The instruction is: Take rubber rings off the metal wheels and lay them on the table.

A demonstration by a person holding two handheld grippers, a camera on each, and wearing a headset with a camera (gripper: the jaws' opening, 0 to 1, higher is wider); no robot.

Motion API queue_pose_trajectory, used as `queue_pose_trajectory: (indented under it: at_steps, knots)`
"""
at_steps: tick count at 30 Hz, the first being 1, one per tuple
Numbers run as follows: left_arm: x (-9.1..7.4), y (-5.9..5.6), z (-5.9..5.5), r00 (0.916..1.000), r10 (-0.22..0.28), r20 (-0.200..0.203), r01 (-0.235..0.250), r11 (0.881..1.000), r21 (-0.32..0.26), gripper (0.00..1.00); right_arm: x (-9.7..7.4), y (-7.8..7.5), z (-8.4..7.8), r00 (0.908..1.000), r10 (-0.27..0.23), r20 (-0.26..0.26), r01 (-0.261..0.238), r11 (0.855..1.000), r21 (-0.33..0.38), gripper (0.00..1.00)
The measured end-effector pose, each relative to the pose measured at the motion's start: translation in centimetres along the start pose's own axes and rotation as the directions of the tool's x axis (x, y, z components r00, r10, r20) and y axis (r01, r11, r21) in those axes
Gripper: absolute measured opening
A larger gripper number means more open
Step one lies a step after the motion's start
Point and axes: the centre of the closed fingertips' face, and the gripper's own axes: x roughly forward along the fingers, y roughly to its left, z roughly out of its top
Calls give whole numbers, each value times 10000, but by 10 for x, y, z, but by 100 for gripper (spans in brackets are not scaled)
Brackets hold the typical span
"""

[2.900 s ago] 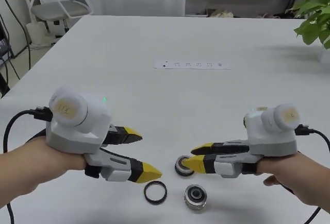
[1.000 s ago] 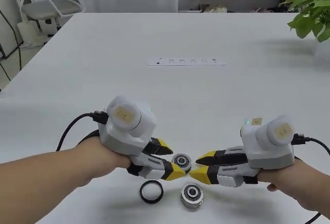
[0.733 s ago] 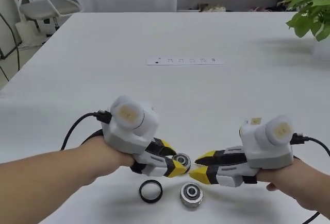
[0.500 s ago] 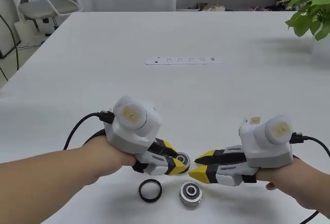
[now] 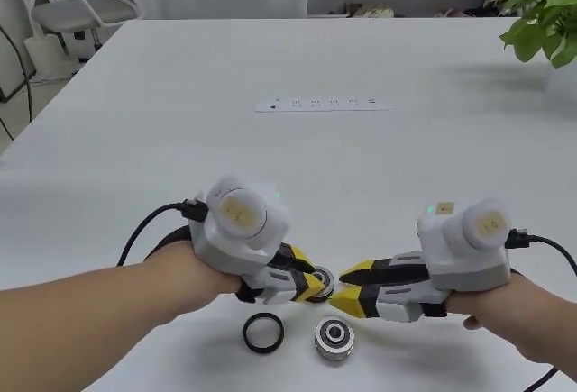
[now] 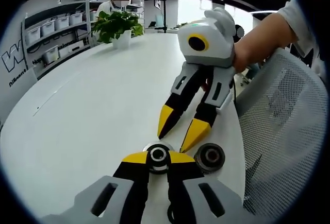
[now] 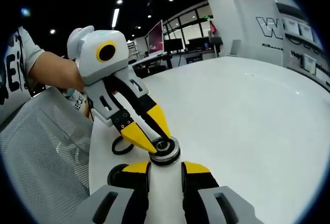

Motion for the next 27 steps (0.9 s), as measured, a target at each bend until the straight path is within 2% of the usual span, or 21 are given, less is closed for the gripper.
queue_pose_trajectory:
  at_steps: [10, 27]
  knots:
    - [0, 1, 0, 9999, 164, -49, -164, 9999, -22, 8, 7, 5, 2, 9999, 84, -116, -87, 9995, -293, 21]
    - [0, -1, 0, 9997, 235, -65, -236, 9997, -114, 7, 12, 4, 3, 9996, -174, -224, 152, 9954, -950, 22]
